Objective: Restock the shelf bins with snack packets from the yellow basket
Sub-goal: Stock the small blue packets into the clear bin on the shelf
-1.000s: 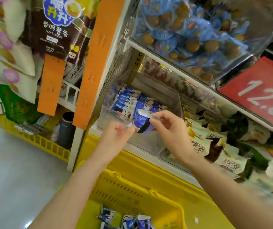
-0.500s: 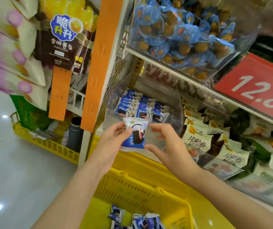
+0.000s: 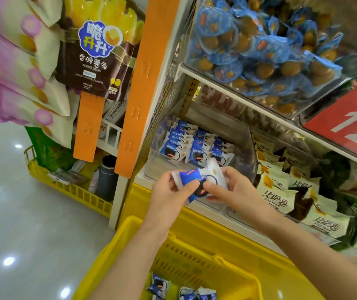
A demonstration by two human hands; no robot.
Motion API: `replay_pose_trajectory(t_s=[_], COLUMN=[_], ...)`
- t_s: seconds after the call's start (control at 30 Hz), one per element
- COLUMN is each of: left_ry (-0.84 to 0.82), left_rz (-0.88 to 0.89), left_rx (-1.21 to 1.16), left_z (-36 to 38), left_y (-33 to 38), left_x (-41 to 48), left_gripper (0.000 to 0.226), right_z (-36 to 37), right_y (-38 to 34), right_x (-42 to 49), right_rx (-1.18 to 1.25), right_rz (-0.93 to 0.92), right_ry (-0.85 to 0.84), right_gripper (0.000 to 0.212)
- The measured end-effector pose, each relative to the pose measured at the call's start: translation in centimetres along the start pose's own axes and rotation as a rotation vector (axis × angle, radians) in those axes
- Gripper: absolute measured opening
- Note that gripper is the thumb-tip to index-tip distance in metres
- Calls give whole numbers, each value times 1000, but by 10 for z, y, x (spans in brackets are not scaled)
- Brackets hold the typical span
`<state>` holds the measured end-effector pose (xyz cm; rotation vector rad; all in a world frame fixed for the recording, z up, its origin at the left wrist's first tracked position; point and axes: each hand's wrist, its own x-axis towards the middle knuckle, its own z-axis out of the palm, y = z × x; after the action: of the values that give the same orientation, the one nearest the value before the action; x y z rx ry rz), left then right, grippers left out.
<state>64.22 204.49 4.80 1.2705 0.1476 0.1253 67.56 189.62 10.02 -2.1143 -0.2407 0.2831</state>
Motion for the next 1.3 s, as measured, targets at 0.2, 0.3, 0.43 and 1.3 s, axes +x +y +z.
replay_pose_trajectory(t_s=[0.2,0.3,0.43,1.3], left_ry=[-161,-255,-236,-156], left_rz=[230,324,441,942], left_rx=[420,517,661,1158], left_z=[2,6,0,-42], left_y=[9,14,21,-25], left_x=[16,25,47,99], left_gripper=[33,29,40,33], right_z=[-12,-15,-36,-47], right_y=[-5,-12,-16,49], right_x=[-1,3,29,176], right_rx=[-545,-502,-589,-1355], right_rz=[-301,-285,-263,138], right_ry=[21,-24,167,222], right_gripper=[43,33,28,28])
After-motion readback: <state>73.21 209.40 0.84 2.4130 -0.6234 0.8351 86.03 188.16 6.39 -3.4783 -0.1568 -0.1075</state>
